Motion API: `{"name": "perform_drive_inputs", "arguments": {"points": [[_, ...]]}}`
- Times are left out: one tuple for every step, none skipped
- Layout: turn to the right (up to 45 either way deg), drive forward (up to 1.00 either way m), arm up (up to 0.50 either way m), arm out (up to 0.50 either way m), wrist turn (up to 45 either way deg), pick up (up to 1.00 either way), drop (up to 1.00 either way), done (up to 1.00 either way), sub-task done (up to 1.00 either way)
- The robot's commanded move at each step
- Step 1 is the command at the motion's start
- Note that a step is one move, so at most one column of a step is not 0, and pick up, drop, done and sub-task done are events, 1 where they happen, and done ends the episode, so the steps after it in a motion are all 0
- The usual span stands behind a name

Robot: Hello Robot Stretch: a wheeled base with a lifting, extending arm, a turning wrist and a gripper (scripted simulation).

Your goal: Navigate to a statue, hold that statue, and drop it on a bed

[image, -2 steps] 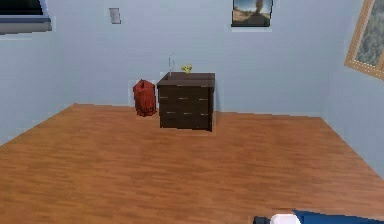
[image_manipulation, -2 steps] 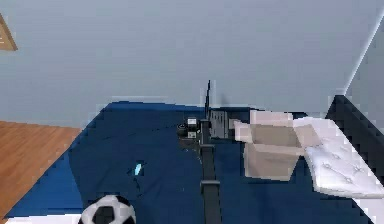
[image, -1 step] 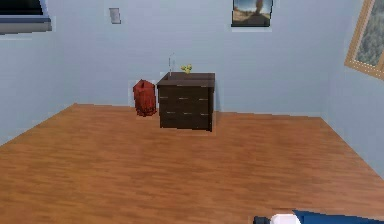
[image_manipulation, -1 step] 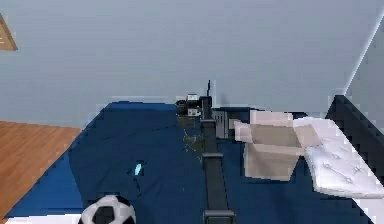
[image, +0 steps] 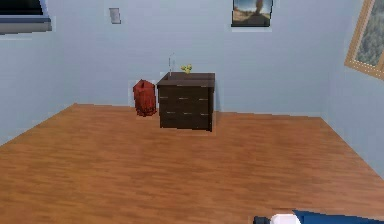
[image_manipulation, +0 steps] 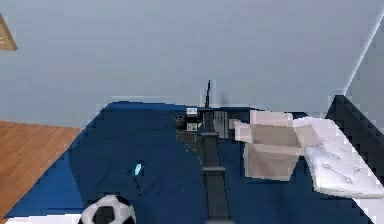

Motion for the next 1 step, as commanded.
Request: {"name": "perform_drive_inputs", "arguments": {"points": [[0.0,0.00,0.00,0.00,0.0,0.00,0.00,1.00,0.00]]}}
